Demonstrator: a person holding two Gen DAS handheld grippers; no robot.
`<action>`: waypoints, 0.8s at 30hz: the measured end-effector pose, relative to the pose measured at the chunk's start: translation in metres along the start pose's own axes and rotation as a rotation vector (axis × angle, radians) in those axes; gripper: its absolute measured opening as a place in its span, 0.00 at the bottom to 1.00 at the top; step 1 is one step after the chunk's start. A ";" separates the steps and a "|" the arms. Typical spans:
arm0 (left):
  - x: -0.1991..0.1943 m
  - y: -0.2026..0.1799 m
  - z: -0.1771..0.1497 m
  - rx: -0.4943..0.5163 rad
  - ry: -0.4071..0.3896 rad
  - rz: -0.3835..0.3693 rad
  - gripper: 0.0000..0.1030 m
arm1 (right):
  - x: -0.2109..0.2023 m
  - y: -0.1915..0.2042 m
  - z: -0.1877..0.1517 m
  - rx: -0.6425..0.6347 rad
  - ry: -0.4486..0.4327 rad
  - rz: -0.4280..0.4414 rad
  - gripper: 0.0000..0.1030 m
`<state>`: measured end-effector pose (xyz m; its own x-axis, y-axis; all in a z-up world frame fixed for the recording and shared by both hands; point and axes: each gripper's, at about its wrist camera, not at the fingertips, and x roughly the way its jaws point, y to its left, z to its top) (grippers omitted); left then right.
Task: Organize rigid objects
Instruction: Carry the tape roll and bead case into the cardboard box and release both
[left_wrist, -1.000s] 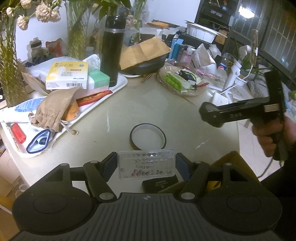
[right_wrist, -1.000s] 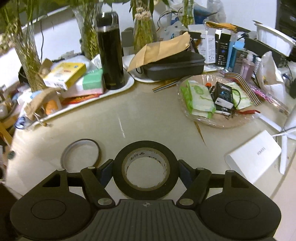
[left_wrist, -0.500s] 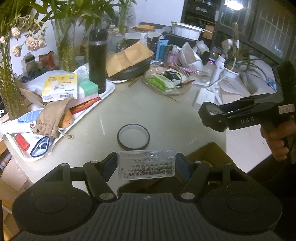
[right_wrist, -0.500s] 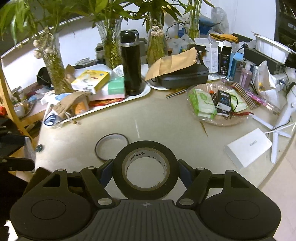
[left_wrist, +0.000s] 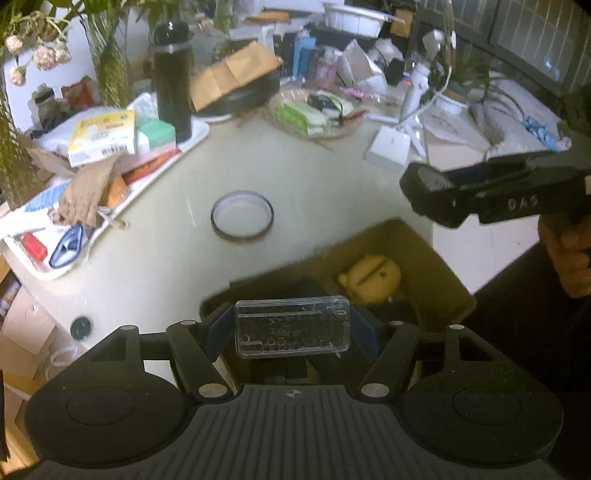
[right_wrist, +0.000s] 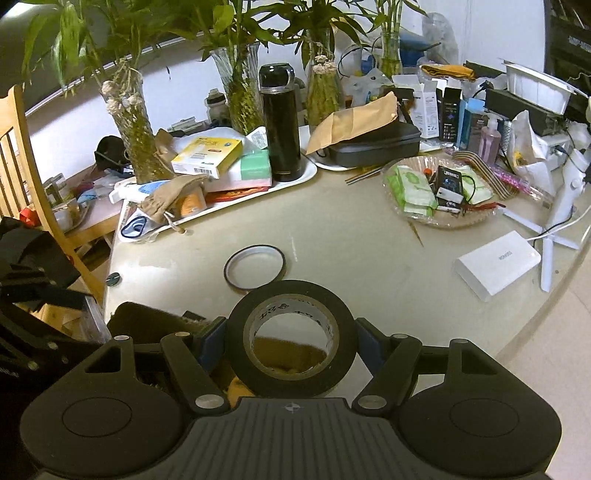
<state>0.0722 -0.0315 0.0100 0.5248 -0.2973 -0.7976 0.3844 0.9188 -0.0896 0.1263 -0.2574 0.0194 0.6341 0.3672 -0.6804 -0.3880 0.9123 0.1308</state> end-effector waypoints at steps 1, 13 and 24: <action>0.001 -0.002 -0.002 -0.002 0.011 0.000 0.65 | -0.002 0.001 -0.002 0.001 -0.001 0.002 0.73; -0.001 0.004 -0.020 -0.155 0.076 -0.056 0.66 | -0.019 0.014 -0.020 -0.009 0.010 0.021 0.73; -0.026 0.009 -0.026 -0.185 -0.018 0.003 0.66 | -0.020 0.026 -0.032 -0.027 0.040 0.036 0.73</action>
<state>0.0419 -0.0087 0.0148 0.5399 -0.2981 -0.7872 0.2381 0.9511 -0.1968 0.0819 -0.2468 0.0138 0.5925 0.3913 -0.7041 -0.4281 0.8934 0.1363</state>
